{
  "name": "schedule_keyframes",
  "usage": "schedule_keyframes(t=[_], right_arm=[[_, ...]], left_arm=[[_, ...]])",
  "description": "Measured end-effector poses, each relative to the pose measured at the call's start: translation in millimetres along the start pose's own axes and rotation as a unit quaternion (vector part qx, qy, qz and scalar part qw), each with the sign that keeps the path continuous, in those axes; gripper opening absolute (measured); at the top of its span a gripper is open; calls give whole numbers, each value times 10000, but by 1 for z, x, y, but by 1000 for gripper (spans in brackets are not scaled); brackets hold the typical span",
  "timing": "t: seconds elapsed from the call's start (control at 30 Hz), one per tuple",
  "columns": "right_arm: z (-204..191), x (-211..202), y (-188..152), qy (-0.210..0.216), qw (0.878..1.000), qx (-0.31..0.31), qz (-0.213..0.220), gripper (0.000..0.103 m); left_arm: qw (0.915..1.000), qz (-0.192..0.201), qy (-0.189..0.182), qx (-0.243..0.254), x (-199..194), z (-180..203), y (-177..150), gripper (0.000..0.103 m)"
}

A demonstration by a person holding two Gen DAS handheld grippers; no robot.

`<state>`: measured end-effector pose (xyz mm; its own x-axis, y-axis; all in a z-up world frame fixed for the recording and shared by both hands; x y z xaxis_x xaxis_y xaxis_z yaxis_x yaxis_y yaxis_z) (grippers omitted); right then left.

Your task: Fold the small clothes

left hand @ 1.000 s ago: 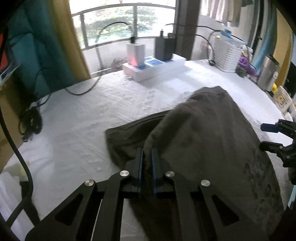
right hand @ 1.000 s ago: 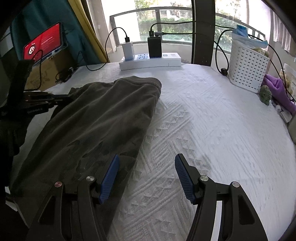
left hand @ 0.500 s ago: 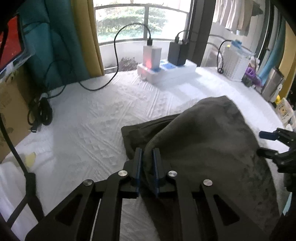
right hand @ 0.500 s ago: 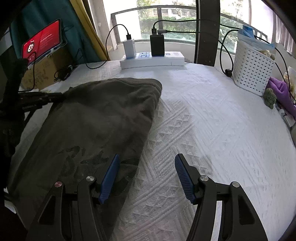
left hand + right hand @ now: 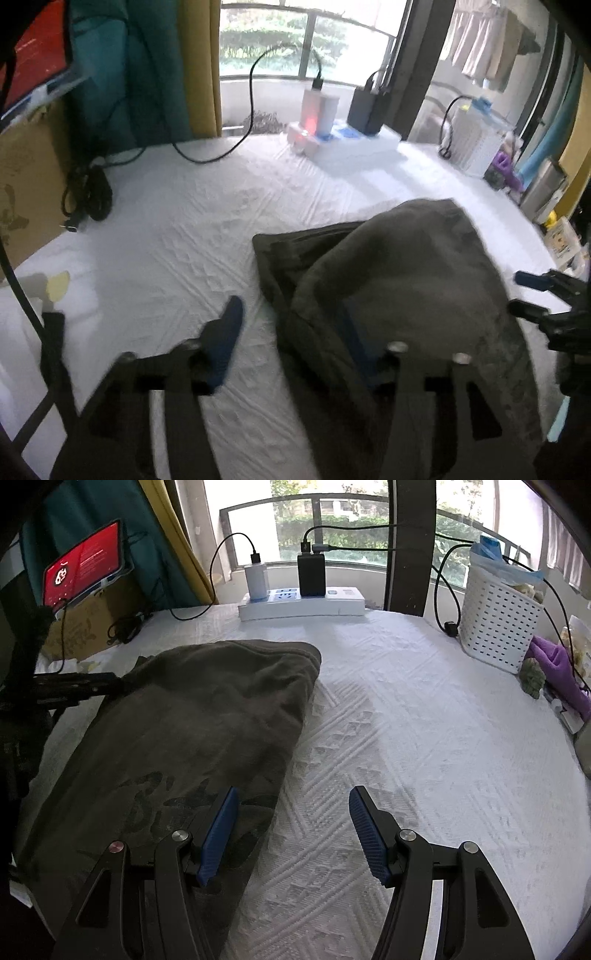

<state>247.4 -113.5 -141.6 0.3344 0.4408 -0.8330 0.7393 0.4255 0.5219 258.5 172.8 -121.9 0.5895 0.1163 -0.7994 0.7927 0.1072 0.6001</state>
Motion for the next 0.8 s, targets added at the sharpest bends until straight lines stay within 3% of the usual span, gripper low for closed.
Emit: schedule_keyframes(t=[0.13, 0.23, 0.47, 0.6, 0.8], right_arm=[[6, -2, 4, -66, 10000, -13, 32, 65], [12, -3, 14, -107, 9999, -23, 120, 65], [27, 4, 45, 89, 9993, 77, 342, 65], [33, 21, 55, 327, 9985, 217, 391, 65], [25, 52, 59, 521, 9984, 136, 165, 65]], left_arm=[[9993, 31, -362, 24, -7, 16, -4, 76], [9990, -83, -430, 10, 1, 23, -9, 82], [9989, -192, -413, -72, 20, 23, -14, 86], [9993, -125, -255, 253, 23, 33, -17, 95], [9980, 26, -278, 570, 26, 44, -15, 95]])
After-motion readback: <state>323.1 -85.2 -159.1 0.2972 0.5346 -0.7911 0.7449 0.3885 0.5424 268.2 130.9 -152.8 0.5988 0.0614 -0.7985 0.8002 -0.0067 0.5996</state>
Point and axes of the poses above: each gripper's, at about its wrist camera, not at the fingertips, and x roughly the way its jaws point, z to its right, y to its top, the point moved 5 cm from there along x, roughly the way its jaws point, and after that the axes turned 14 degrees about y, right-handed, at the moved point
